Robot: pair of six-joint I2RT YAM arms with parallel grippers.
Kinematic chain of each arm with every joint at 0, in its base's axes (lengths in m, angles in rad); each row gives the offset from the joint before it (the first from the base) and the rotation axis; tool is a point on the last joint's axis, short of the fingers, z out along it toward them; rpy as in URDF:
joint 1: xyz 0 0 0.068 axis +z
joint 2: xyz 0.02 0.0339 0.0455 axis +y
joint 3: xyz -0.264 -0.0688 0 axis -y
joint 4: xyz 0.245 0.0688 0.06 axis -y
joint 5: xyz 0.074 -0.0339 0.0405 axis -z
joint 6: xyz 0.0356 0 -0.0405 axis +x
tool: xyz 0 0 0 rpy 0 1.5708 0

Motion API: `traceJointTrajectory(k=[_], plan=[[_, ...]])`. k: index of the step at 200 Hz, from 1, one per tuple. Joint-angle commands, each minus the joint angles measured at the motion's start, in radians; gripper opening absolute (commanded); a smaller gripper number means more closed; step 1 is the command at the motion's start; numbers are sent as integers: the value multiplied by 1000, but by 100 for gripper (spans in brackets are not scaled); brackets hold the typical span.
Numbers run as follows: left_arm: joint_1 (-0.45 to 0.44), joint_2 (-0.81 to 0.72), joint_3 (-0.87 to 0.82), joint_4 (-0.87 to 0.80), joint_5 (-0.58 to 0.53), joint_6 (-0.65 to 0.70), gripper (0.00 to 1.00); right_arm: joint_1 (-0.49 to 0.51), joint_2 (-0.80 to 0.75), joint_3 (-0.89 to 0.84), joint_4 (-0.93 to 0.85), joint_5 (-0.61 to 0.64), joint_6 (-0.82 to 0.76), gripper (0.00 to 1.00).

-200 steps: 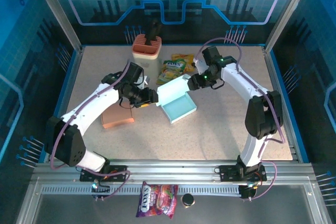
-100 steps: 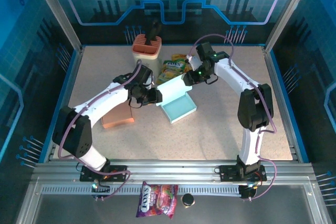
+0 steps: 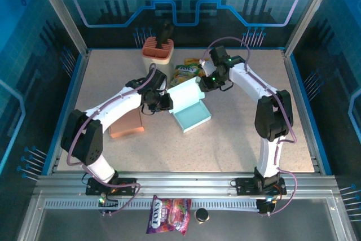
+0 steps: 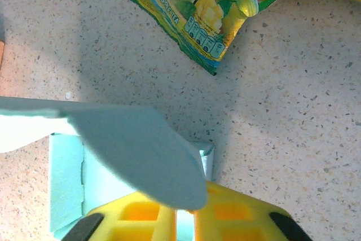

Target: Fold the paper box

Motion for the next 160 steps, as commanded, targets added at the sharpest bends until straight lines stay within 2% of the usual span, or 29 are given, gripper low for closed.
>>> traceJointTrajectory(k=[1,21,49,87,119,141,160], plan=[[-9,15,42,0,-35,13,16,23,0,6,-3,38,14,8],[-12,23,62,-7,-49,16,12,39,-26,-13,14,87,46,0],[-30,35,97,-11,-83,20,9,55,-84,-67,51,144,142,0],[-34,68,132,58,-101,2,7,72,-232,-238,212,241,269,0],[-33,106,135,178,-139,30,6,73,-373,-408,416,311,348,0],[-33,128,101,319,-133,43,6,75,-441,-538,585,350,393,0],[-33,131,34,476,-126,50,7,75,-470,-650,745,332,410,0]])
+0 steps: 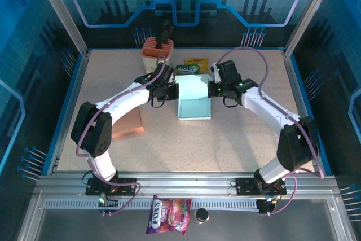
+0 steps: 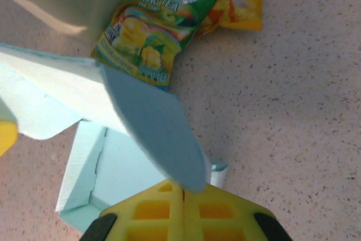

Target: Fold the paper box

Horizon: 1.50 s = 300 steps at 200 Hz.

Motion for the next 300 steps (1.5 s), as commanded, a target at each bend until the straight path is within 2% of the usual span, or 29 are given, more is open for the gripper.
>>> traceJointTrajectory(k=[1,38,110,148,181,211,227,269,281,300], plan=[[-2,11,-62,243,-6,28,7,13,-32,-110,264,26,68,0],[-8,11,-172,464,26,33,10,22,-52,-220,393,6,95,0],[-49,-24,-346,690,73,55,13,124,-150,-474,647,185,91,0],[-55,-41,-410,746,78,27,13,138,-139,-405,515,232,199,0],[-57,-36,-355,714,96,22,13,140,-88,-313,479,249,240,0],[-56,-44,-295,646,87,23,13,136,-51,-258,445,278,171,0],[-55,-83,-273,569,55,25,24,116,-56,-244,443,225,104,0],[-32,-266,-320,382,53,66,43,40,-117,-257,350,18,-50,0],[0,-317,-345,342,89,84,50,20,-140,-261,316,-30,-94,0],[85,-349,-342,277,206,130,53,-9,-184,-261,247,-105,-159,0]])
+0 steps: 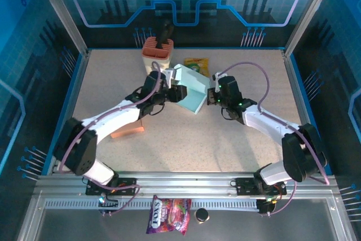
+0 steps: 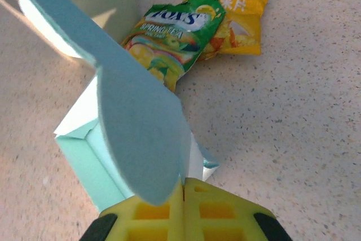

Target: Fold the paper box

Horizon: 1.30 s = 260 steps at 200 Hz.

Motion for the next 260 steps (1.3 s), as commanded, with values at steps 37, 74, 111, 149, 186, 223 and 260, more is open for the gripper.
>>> traceJointTrajectory(k=[37,74,111,149,186,223,260], plan=[[147,36,134,-319,291,266,54,-119,-154,-37,-219,-279,-225,0],[146,116,214,-365,335,380,55,-190,-169,-45,-265,-374,-269,0],[125,193,269,-386,395,451,55,-194,-107,-2,-282,-408,-295,0],[116,244,300,-403,335,479,55,-194,-81,29,-283,-423,-306,0],[110,294,337,-447,295,527,53,-193,-73,28,-279,-434,-306,0],[116,304,355,-462,263,553,53,-193,-74,26,-282,-438,-309,0],[118,273,368,-505,211,553,53,-193,-63,29,-285,-425,-313,0]])
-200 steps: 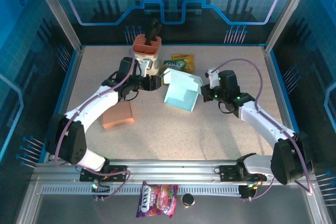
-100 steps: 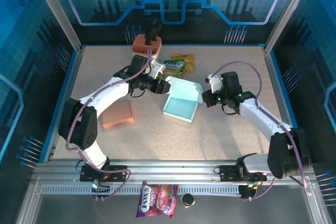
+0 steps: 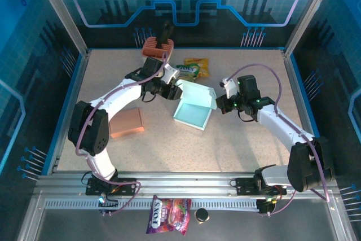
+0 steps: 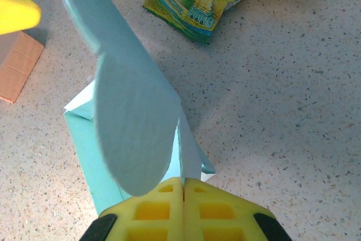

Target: Fold the paper box

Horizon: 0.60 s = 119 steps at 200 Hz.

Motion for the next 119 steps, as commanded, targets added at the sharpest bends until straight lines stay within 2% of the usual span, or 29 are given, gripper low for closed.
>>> traceJointTrajectory(k=[1,41,83,119], plan=[[0,-24,22,-54,-41,30,53,-9,18,27,-8,-11,-21,0],[16,-63,-36,-59,-64,76,58,-9,40,44,-8,-31,-26,0],[37,23,71,-78,-59,87,59,-6,52,53,-13,-39,-34,0],[33,108,158,-96,17,93,56,-5,53,52,-14,-38,-34,0]])
